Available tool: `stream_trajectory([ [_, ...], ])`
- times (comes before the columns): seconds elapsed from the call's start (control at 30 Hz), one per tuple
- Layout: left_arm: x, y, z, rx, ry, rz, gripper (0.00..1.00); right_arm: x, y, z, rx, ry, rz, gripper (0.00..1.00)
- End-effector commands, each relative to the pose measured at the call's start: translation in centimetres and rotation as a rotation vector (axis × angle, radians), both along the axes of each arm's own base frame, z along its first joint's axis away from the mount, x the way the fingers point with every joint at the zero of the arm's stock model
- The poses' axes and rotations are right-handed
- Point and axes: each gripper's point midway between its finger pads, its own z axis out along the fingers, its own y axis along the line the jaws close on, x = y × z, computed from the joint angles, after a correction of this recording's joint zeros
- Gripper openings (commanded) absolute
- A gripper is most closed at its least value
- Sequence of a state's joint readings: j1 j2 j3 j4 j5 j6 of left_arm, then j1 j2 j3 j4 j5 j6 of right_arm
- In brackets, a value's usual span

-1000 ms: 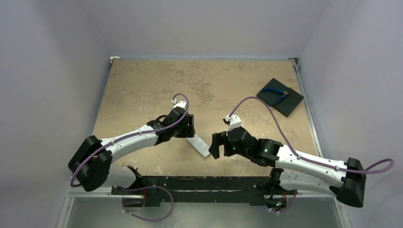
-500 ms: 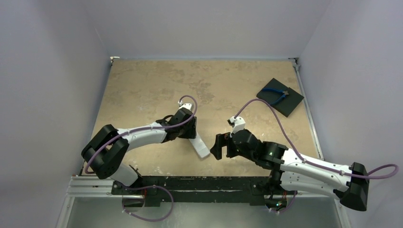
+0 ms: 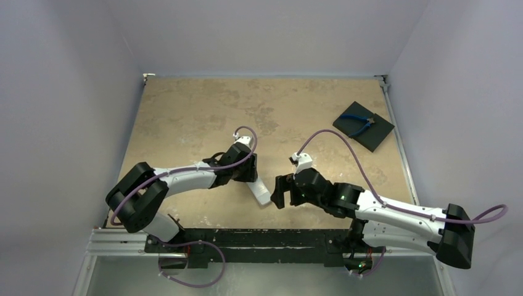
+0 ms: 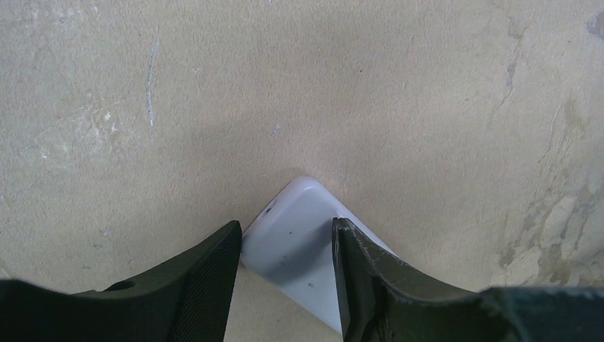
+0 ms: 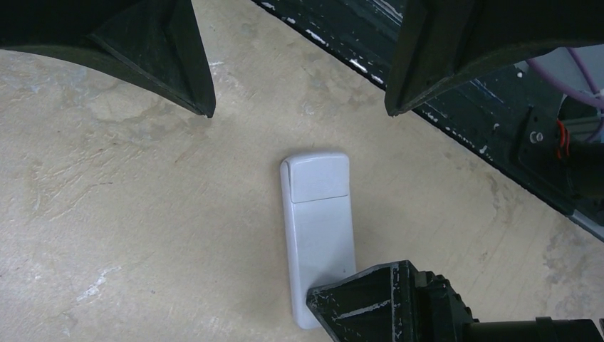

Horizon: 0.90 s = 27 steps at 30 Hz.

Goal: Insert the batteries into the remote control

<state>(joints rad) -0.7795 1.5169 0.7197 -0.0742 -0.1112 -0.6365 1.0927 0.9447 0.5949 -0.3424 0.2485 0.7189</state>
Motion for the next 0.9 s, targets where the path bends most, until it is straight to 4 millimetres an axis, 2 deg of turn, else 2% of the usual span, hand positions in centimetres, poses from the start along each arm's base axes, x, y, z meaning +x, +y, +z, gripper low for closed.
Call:
stream_trajectory([
  [0.0, -1.4, -0.5, 0.0, -0.039, 0.019, -0.028, 0.48, 0.4, 0.7, 0.4, 0.034, -0.009, -0.005, 0.99],
  [0.43, -4.2, 0.0, 0.6, -0.095, 0.043, -0.032, 0.47, 0.5, 0.8, -0.9, 0.012, 0.034, -0.048, 0.98],
  [0.87, -6.4, 0.6, 0.7, -0.134, 0.058, -0.045, 0.44, 2.3, 0.4, -1.9, -0.057, 0.028, -0.170, 0.79],
])
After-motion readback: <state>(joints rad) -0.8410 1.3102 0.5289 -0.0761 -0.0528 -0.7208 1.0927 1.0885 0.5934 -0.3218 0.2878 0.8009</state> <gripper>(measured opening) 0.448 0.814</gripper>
